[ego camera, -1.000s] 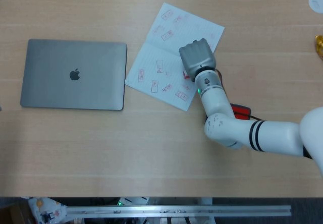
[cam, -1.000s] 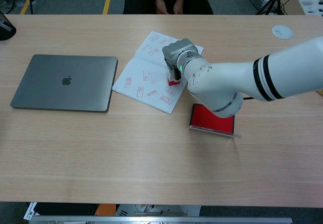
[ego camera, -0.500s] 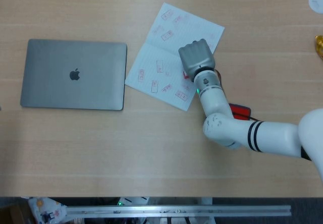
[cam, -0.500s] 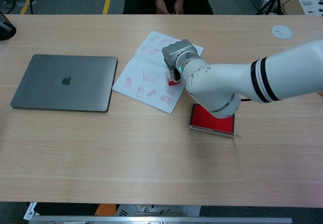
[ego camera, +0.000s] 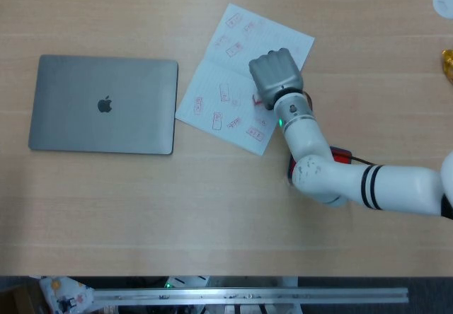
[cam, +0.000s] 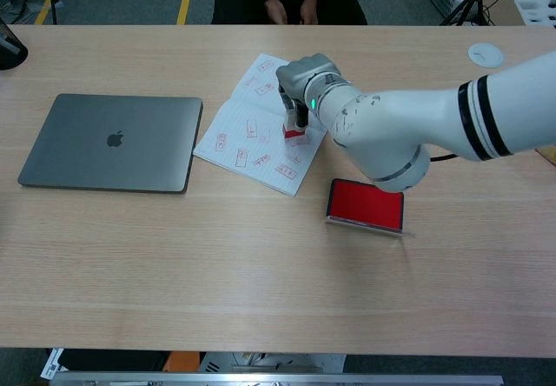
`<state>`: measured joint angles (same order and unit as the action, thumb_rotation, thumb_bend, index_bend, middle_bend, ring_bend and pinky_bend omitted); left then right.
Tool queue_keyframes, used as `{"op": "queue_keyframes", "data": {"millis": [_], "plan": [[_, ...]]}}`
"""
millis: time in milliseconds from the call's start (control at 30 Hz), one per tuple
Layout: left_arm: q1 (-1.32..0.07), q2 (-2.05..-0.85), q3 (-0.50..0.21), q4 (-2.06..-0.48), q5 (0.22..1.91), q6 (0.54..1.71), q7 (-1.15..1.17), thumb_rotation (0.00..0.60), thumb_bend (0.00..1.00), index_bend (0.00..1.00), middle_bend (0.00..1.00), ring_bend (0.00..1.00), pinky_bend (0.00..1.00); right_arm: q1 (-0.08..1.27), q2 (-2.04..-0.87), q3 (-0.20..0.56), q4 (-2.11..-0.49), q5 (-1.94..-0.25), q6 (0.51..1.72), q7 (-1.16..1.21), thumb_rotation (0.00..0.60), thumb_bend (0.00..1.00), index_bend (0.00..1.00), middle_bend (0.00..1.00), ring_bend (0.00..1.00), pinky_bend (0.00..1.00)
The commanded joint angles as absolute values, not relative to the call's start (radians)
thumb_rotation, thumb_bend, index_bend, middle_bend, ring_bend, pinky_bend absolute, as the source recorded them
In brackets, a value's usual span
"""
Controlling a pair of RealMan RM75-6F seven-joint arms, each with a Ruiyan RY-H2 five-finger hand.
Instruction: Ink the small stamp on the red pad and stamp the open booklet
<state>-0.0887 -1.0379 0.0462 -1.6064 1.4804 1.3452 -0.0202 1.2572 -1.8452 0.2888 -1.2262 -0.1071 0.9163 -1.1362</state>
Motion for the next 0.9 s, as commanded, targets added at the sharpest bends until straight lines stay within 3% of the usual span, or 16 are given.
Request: {"op": "queue_keyframes", "data": {"millis": [33,900], "plan": [[-0.088,-1.038,0.047,-1.608,1.482,1.347,-0.021,0.600,0.30,0.32,0.29,0.29,0.29,1.249,-1.799,0.303,-1.278,-0.115,0.938,-1.117,0.600,0.49,0.78,0.51,0.30,0.32],[-0.089,-1.027,0.050,-1.616,1.475,1.333,-0.016,0.600,0.30,0.32,0.29,0.29,0.29,1.293,-1.869,0.298,-1.144,-0.082,0.899,-1.112,0.600,0.49,0.79,0.51,0.30,0.32]]}}
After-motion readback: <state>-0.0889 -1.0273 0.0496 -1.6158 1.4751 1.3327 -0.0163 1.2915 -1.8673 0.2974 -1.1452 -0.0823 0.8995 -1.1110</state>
